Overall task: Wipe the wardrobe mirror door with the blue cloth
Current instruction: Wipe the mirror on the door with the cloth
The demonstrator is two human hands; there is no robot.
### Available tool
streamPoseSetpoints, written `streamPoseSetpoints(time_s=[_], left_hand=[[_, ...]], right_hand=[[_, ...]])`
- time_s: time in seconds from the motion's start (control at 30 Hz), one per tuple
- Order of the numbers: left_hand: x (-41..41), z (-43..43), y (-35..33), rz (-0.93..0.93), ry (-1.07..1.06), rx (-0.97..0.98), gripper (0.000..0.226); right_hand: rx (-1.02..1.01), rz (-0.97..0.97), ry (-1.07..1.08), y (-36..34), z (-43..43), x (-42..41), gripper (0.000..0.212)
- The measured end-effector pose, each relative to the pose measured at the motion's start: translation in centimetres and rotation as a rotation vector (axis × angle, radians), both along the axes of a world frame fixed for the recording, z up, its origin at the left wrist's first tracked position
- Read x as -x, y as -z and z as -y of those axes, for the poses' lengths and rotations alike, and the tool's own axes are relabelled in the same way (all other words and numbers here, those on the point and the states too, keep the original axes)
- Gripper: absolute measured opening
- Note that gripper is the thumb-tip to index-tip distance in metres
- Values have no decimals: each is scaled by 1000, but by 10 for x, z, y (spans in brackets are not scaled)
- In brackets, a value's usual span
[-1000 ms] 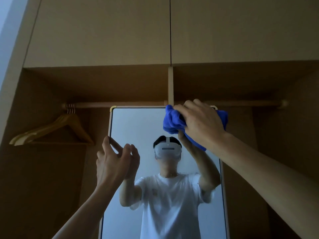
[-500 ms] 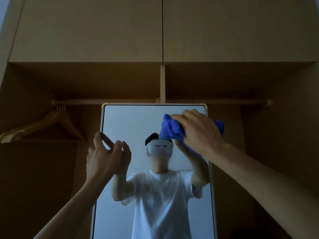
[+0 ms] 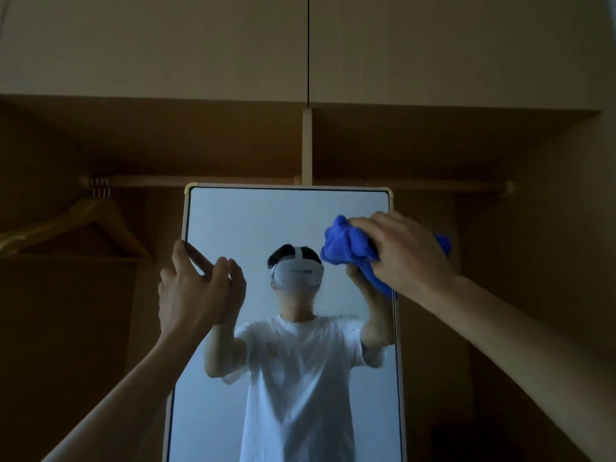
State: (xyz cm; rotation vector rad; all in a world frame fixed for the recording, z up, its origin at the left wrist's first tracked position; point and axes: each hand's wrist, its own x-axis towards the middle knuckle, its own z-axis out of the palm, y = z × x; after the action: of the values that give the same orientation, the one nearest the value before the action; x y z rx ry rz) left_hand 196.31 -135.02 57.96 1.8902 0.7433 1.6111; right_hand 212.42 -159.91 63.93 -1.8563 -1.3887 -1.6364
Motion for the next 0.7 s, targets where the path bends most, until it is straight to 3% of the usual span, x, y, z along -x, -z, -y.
streamPoseSetpoints(time_s=[0.2, 0.37, 0.47, 0.7], left_hand=[[2, 4, 2, 1, 1, 3, 82], [3, 3, 2, -18, 0, -1, 83], [3, 2, 3, -24, -6, -4, 83], [-1, 1, 5, -19, -31, -37, 83]], right_hand=[[26, -12, 26, 22, 1, -3, 50], [-152, -6, 52, -16, 9, -3, 31], [-263, -2, 148, -45, 14, -9, 31], [-300, -57, 192, -34, 16, -15, 19]])
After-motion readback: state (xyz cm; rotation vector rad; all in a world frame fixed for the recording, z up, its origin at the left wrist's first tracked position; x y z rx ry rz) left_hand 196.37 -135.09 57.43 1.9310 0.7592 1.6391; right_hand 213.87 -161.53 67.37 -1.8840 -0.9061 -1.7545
